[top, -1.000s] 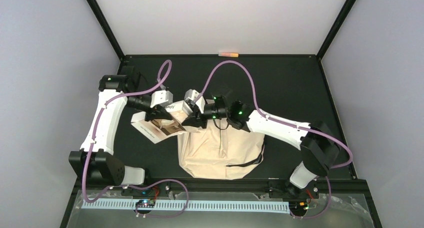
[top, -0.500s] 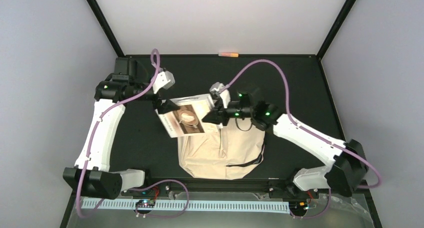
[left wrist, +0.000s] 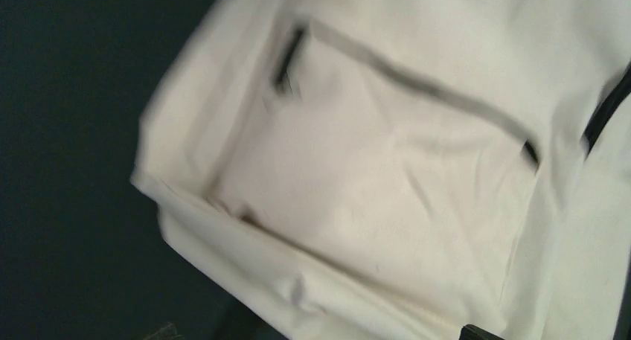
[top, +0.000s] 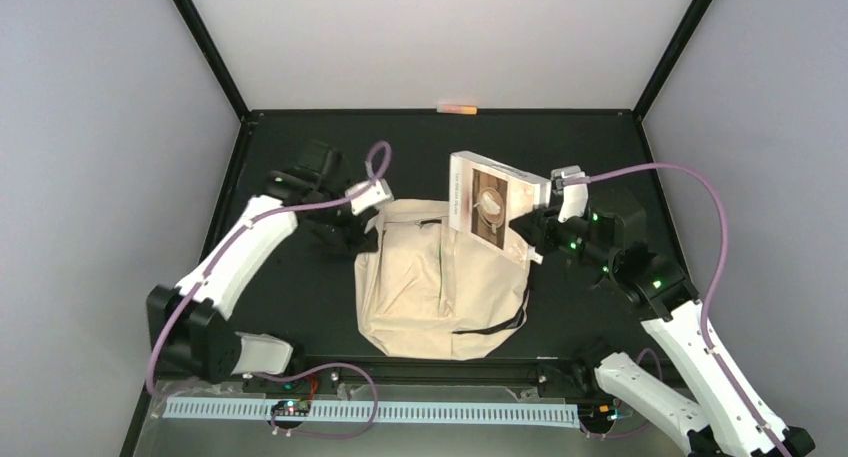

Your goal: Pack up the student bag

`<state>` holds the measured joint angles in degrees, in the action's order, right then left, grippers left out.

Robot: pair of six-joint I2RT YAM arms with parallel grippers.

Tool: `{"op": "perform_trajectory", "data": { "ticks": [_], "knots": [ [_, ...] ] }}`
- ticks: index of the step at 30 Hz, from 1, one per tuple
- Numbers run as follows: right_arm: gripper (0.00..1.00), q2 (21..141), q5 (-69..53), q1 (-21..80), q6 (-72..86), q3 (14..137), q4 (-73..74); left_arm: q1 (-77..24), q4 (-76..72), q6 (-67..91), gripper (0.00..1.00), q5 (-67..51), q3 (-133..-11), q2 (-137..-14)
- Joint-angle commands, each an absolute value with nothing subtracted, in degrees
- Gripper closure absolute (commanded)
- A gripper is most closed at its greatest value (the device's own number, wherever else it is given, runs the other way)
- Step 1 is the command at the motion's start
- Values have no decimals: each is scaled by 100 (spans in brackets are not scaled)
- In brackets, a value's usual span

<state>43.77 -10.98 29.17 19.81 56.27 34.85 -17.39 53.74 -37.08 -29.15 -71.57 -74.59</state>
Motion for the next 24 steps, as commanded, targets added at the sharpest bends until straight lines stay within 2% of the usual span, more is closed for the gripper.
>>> {"op": "perform_trajectory", "data": {
  "ticks": [1,7,16,17,19,21,22,24],
  "knots": [
    [83,4209,-8,2891,2049,5865,4755,-1948,5296,-3887,1,-1528,-6341,-7950],
    [80,4073,15,2887,2065,6143,5200,-2247,5123,-3771,1,-2048,-5853,-8781],
    [77,3850,-43,2891,2294,5992,5455,-2412,4039,-3279,3,-1940,-5707,-9351],
    [77,3796,-26,2891,2307,6003,5450,-2412,4008,-3193,11,-1876,-5776,-9490],
    [77,3711,-1,2892,2311,6035,5478,-2396,4026,-3061,44,-1705,-5930,-9706],
    [76,3643,-56,2892,2305,6079,5472,-2308,3977,-2942,88,-1468,-6021,-9764],
    [76,3608,-185,2891,2296,6098,5414,-2207,3896,-2837,97,-1281,-6036,-9746],
    [76,3579,-574,2891,2321,6192,5242,-1863,3785,-2675,98,-977,-6107,-9722]
  ]
}}
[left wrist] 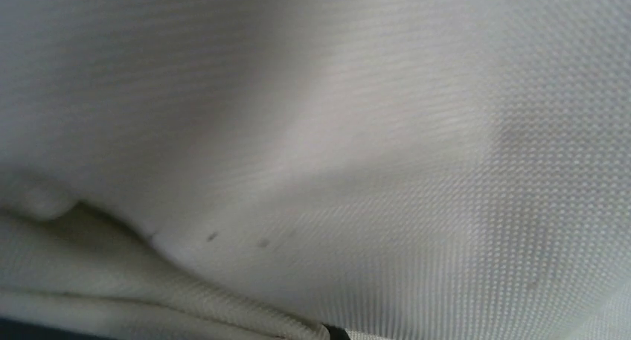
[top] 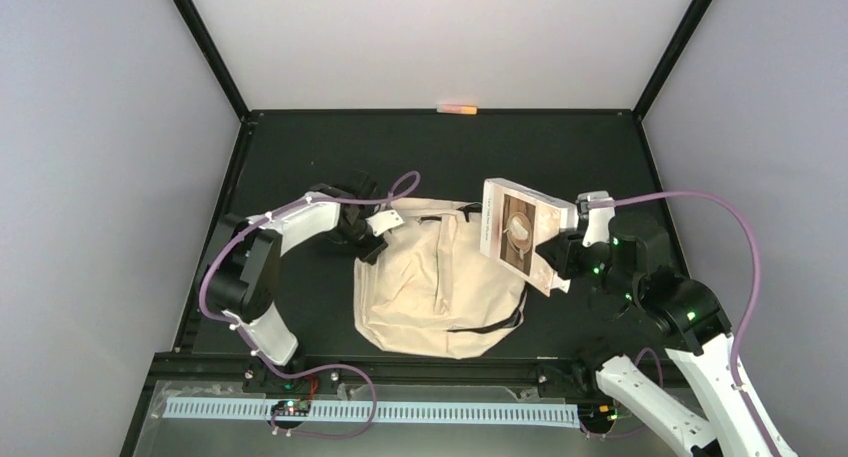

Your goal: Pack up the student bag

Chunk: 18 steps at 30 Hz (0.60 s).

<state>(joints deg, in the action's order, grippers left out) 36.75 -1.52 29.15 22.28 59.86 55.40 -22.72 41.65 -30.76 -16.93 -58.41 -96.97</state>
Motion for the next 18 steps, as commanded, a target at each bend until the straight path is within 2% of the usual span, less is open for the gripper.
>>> {"op": "perform_trajectory", "data": {
  "ticks": [1,6,10,11,12,13,14,15,18],
  "knots": [
    [76,3582,-736,2889,2348,6253,5153,-1601,3759,-2598,98,-893,-6179,-9724],
    [75,3720,-1224,2892,2305,6380,4738,100,3660,-2430,99,-962,-6559,-9629],
    [73,4073,-1899,2891,2255,6234,4370,942,3450,-3103,98,-1043,-6636,-9540],
    [73,4203,-2119,2892,2277,6205,4248,1007,3439,-3334,88,-1059,-6629,-9536],
    [73,4334,-2312,2892,2324,6184,4140,1018,3404,-3498,61,-943,-6639,-9532],
    [73,4461,-2429,2892,2357,6172,4038,1017,3373,-3554,23,-808,-6686,-9503],
    [73,4596,-2501,2892,2395,6170,3949,1018,3375,-3530,4,-739,-6773,-9441],
    [73,4664,-2513,2892,2423,6156,3874,1014,3349,-3443,2,-706,-6859,-9342],
    [73,4734,-2131,2887,2432,6067,3756,975,3104,-2990,1,-651,-7065,-8843]
  ]
}}
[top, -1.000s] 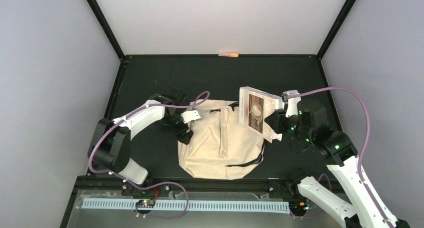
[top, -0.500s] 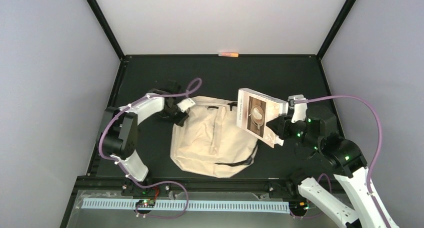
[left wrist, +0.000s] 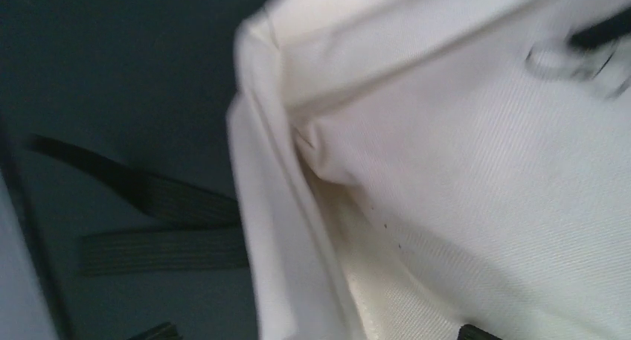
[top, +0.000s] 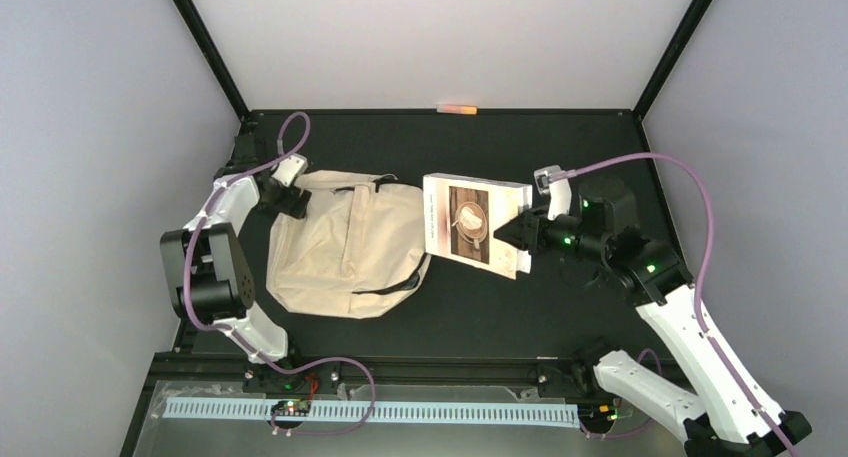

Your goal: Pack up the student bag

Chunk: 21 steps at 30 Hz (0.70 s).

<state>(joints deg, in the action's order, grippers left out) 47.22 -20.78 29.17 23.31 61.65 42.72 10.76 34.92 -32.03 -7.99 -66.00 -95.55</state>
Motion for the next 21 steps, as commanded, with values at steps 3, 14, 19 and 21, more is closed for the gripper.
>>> {"op": "perform_trajectory", "data": {
  "ticks": [3,14,19,21],
  "knots": [
    [74,4718,-1580,2850,2349,5832,3797,606,2923,-2494,1,-210,-7159,-8182],
    [74,4192,-1712,1521,2620,4433,3210,-3970,3670,-2136,10,-706,-6854,-7925],
    [73,4157,-1486,1520,2459,4207,3313,-4593,3797,-1851,2,407,-7517,-9251],
    [73,4119,-1460,1520,2423,4136,3266,-4613,3922,-1772,1,850,-7904,-9998]
  ]
}}
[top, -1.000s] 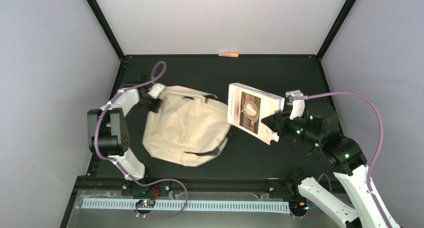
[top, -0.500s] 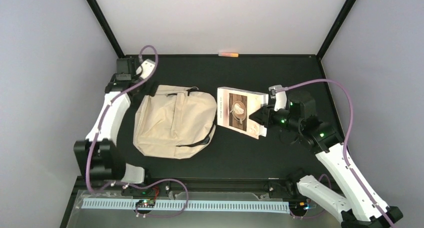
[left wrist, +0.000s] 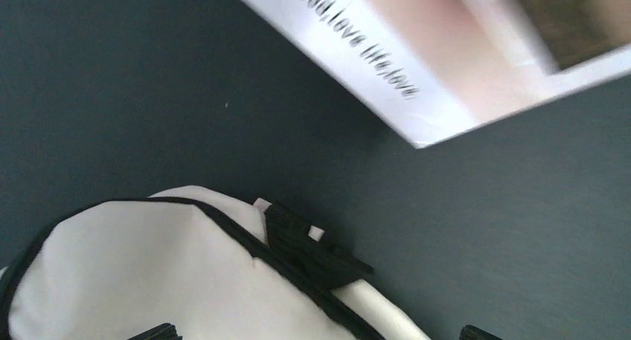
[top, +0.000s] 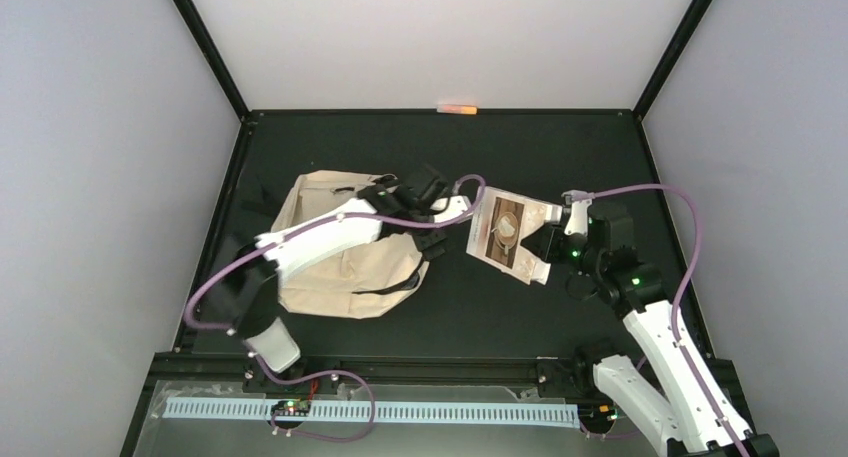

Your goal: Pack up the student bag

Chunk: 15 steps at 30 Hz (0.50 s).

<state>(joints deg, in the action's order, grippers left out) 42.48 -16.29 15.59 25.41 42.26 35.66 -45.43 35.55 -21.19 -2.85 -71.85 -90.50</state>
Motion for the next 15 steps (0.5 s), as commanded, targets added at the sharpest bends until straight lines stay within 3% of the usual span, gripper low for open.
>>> {"op": "perform_trajectory", "data": {
  "ticks": [1,8,13,15],
  "knots": [
    [73,4112,-1481,1517,2390,4099,3235,-4621,3933,-1802,1,939,-8052,-10262],
    [73,4247,-1512,1516,2144,4123,3273,-4634,3372,-2047,3,2183,-8153,-10755],
    [73,4298,-1553,1511,2066,4072,3136,-4471,3255,-2172,24,2444,-7910,-10563],
    [73,4351,-1612,1512,2078,4069,3058,-4355,3385,-2137,26,2407,-7863,-10549]
  ]
}}
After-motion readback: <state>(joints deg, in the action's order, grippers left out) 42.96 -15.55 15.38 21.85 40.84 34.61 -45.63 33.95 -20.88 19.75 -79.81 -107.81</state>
